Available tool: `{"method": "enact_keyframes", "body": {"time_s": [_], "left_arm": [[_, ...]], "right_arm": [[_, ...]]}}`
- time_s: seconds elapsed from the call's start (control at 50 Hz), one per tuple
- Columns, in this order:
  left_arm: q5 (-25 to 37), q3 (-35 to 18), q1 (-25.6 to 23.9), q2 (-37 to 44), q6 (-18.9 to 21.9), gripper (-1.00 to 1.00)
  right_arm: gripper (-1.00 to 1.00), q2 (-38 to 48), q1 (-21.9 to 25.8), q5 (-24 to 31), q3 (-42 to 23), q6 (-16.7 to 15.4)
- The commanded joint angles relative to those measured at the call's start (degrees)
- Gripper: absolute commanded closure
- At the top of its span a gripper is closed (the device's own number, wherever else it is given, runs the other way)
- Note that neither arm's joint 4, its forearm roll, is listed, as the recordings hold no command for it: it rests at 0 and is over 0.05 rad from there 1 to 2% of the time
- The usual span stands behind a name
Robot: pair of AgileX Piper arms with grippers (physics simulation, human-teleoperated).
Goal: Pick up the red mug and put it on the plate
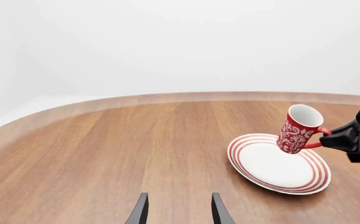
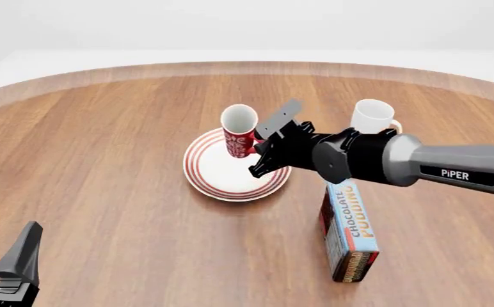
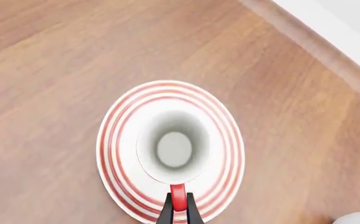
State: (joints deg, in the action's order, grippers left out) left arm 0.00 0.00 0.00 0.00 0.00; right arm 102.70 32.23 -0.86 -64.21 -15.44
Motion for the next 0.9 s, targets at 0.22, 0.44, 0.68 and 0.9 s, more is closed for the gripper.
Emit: {"method": "enact_keyframes", "body": {"time_s": [0.22,0.44,0.68,0.9], "left_arm": [[0.00,0.00,0.00,0.00,0.00,-1.00],[0.00,0.00,0.00,0.00,0.00,-1.00],[0.00,0.00,0.00,0.00,0.00,-1.00],[0.00,0.00,0.00,0.00,0.00,-1.00]], "right_arm": [[1.00,5.22,-0.93,-0.64,-4.38,0.71],[1.00,7.07,-1.23,-1.14,-5.56,0.84],[1.00,9.02,-2.03,-1.42,-6.65,0.53],[1.00,11.09,-2.07,-1.80,-7.71,0.88]]}}
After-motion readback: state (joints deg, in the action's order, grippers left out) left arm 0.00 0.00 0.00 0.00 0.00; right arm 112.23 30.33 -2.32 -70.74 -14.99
